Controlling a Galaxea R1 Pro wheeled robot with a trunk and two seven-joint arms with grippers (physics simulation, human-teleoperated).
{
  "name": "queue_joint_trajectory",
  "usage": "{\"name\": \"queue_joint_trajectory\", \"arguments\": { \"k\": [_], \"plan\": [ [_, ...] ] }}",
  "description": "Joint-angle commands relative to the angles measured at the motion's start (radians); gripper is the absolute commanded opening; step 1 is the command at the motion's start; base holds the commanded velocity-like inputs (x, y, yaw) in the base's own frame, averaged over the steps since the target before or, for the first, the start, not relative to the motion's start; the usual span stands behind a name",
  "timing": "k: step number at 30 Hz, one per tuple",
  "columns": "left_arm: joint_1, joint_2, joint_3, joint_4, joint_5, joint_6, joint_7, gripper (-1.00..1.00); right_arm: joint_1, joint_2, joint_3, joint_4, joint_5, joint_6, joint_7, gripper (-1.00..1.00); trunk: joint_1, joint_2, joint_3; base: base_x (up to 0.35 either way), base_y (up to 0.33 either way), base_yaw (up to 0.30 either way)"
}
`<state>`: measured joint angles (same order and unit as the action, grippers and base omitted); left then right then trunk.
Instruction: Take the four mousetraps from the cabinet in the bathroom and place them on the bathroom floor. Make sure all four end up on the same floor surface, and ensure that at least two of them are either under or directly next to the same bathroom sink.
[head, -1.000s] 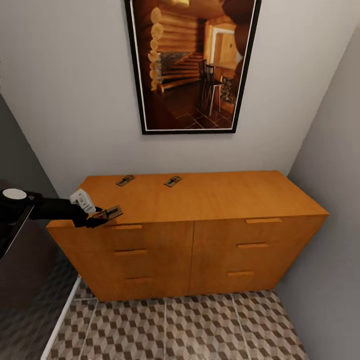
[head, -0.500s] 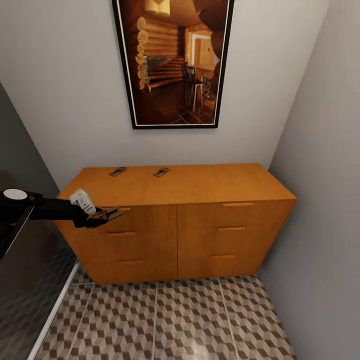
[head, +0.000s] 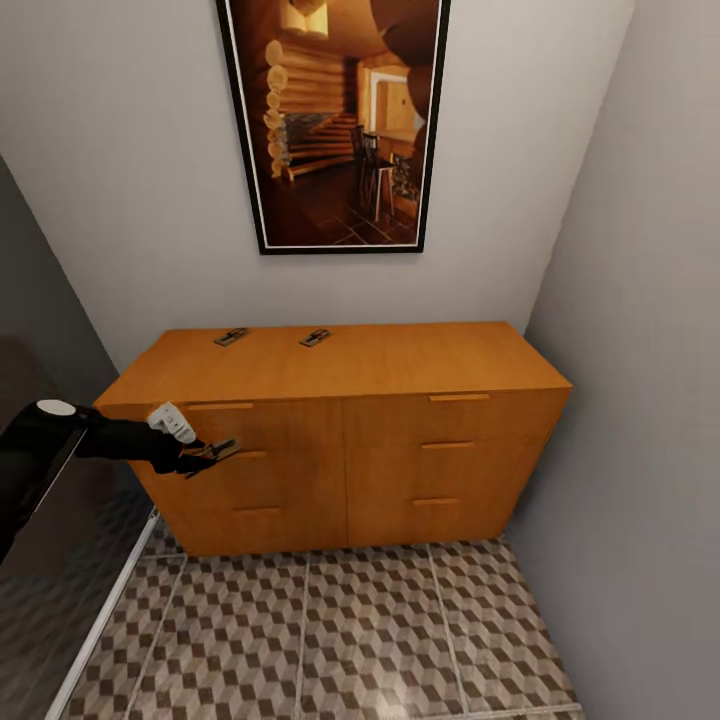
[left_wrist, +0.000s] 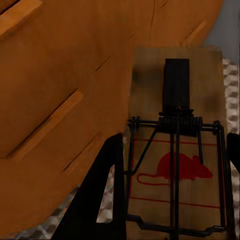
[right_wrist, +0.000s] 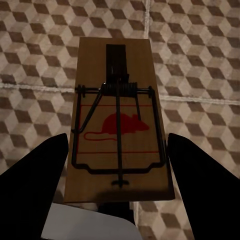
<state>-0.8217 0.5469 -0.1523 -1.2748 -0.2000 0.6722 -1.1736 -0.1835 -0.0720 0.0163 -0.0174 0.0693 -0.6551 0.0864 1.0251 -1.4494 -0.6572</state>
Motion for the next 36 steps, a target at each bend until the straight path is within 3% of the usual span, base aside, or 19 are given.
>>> {"name": "queue_joint_trajectory", "arguments": {
  "k": [1,5,7,10,11,16,18,23,25,29,33,36],
  "plan": [
    [0.000,-0.006,-0.001,0.048,-0.005,-0.019,-0.003,-1.00,-0.001,0.000,0.000,0.000,0.005,-0.004,-0.001,-1.00,0.000,-0.001,-0.001,-0.001,-0.001,0.000],
    [0.002,-0.043,-0.002,0.325,-0.004,-0.233,0.008,-1.00,-0.001,0.000,-0.003,-0.002,0.004,-0.004,-0.002,-1.00,0.000,-0.001,-0.001,0.000,0.000,0.000],
    [0.002,-0.062,-0.001,0.495,-0.004,-0.357,0.053,-1.00,-0.001,0.000,-0.004,-0.002,0.004,-0.004,-0.003,-1.00,0.000,-0.001,-0.001,0.000,0.000,0.000],
    [0.003,-0.089,-0.001,0.746,0.002,-0.523,0.199,-1.00,-0.001,0.000,-0.006,-0.003,0.005,-0.005,-0.003,-1.00,0.000,-0.001,-0.001,0.000,0.000,0.000],
    [0.003,-0.110,-0.001,0.872,0.004,-0.600,0.280,-1.00,-0.001,0.000,-0.007,-0.004,0.006,-0.005,-0.004,-1.00,0.000,-0.001,-0.001,0.000,0.000,0.000],
    [0.003,-0.187,0.000,1.251,0.006,-0.804,0.507,-1.00,-0.001,0.000,-0.007,-0.011,0.006,-0.005,-0.006,-1.00,0.000,-0.001,-0.001,0.000,0.000,0.000],
    [0.009,-0.226,0.000,1.319,0.009,-0.854,0.605,-1.00,-0.001,0.000,-0.007,-0.029,0.006,-0.004,-0.008,-1.00,0.000,-0.001,-0.001,0.000,0.000,0.000],
    [0.072,-0.306,0.002,1.347,0.022,-0.911,0.782,-1.00,-0.001,0.000,-0.007,-0.080,0.006,-0.002,-0.033,-1.00,0.000,-0.001,-0.001,0.000,0.000,0.000],
    [0.116,-0.353,0.003,1.351,0.048,-1.016,0.873,-1.00,-0.001,0.000,-0.007,-0.133,0.006,0.015,-0.083,-1.00,0.000,-0.001,-0.001,0.000,0.000,0.000],
    [0.178,-0.412,0.003,1.354,0.072,-1.201,0.970,-1.00,-0.001,-0.001,-0.007,-0.241,0.005,0.159,-0.117,-1.00,0.000,-0.001,-0.001,0.000,0.000,0.000],
    [0.229,-0.449,0.004,1.354,0.076,-1.250,1.044,-1.00,-0.001,0.000,-0.007,-0.334,0.005,0.239,-0.122,-1.00,0.000,-0.001,-0.001,0.000,0.000,0.000],
    [0.273,-0.487,0.004,1.355,0.077,-1.297,1.165,-1.00,-0.001,0.001,-0.007,-0.370,0.004,0.272,-0.125,-1.00,0.000,-0.001,-0.001,0.000,0.000,0.000]
  ]
}}
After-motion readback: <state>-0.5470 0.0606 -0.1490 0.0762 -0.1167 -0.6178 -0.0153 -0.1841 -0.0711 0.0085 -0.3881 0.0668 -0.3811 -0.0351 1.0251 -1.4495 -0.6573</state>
